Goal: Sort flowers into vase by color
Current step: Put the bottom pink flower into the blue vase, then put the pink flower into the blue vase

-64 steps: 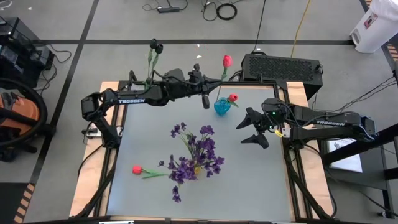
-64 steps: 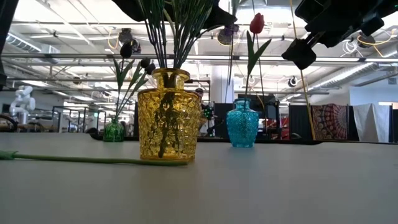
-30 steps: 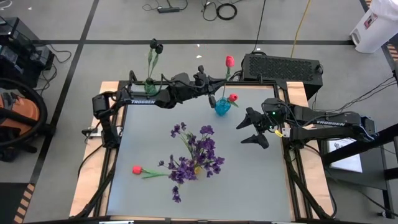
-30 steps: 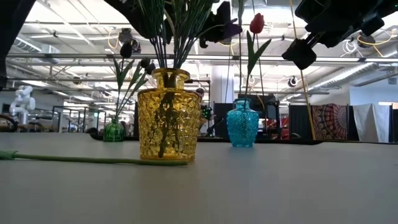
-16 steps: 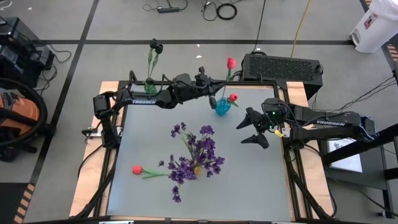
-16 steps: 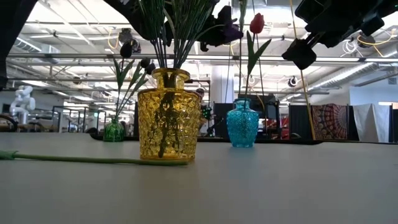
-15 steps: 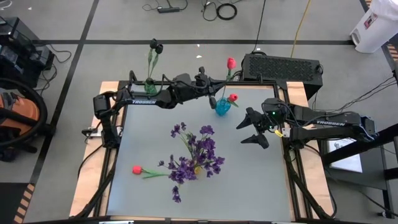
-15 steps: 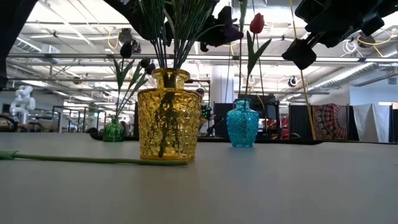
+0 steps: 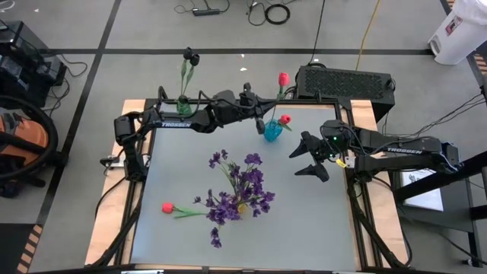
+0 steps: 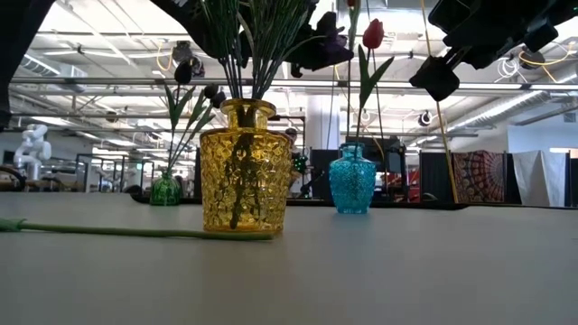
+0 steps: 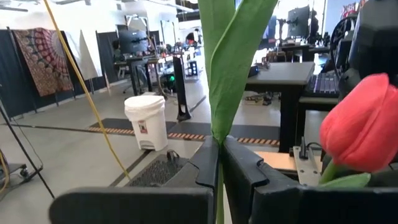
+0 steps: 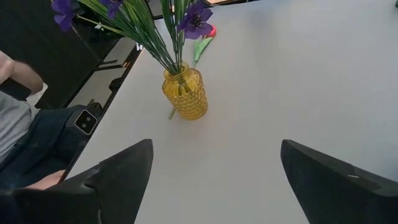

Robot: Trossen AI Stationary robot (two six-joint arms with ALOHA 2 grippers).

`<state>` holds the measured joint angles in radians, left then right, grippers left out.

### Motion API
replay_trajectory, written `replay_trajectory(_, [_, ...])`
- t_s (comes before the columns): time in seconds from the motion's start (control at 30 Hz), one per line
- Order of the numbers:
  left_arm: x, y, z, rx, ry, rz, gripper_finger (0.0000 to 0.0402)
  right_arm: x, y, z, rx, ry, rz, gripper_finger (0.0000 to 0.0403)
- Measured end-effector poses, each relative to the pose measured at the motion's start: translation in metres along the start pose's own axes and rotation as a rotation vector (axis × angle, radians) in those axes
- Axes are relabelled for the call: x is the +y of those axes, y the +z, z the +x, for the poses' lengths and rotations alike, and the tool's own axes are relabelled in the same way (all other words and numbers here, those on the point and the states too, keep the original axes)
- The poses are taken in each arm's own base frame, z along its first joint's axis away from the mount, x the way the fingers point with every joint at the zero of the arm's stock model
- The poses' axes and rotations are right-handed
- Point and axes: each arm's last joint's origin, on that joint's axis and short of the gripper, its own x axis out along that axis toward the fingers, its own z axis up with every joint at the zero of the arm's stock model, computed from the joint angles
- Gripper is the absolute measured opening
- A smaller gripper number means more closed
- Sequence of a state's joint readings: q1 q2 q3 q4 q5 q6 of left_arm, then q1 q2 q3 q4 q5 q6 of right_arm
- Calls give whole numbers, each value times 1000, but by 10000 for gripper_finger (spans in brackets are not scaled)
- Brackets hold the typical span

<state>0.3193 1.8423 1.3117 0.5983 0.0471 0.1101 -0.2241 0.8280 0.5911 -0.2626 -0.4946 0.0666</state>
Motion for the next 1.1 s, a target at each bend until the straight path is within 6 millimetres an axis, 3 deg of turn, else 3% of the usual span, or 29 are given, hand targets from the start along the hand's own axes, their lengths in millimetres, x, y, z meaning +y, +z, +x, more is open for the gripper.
replay_trajectory(0.33, [-1,-6,0,64,-6,-3,29,0,0,0,0,0,0,345])
replay_trajectory(0.73, [0,-11,-1,116,23,18,164,0,0,0,0,0,0,345])
replay_trajectory(0.93, [-1,-17,-7,250,2,87,171,0,0,0,0,0,0,345])
replay_trajectory(1.1, [1,-5,-19,339,50,141,171,0,0,0,0,0,0,345])
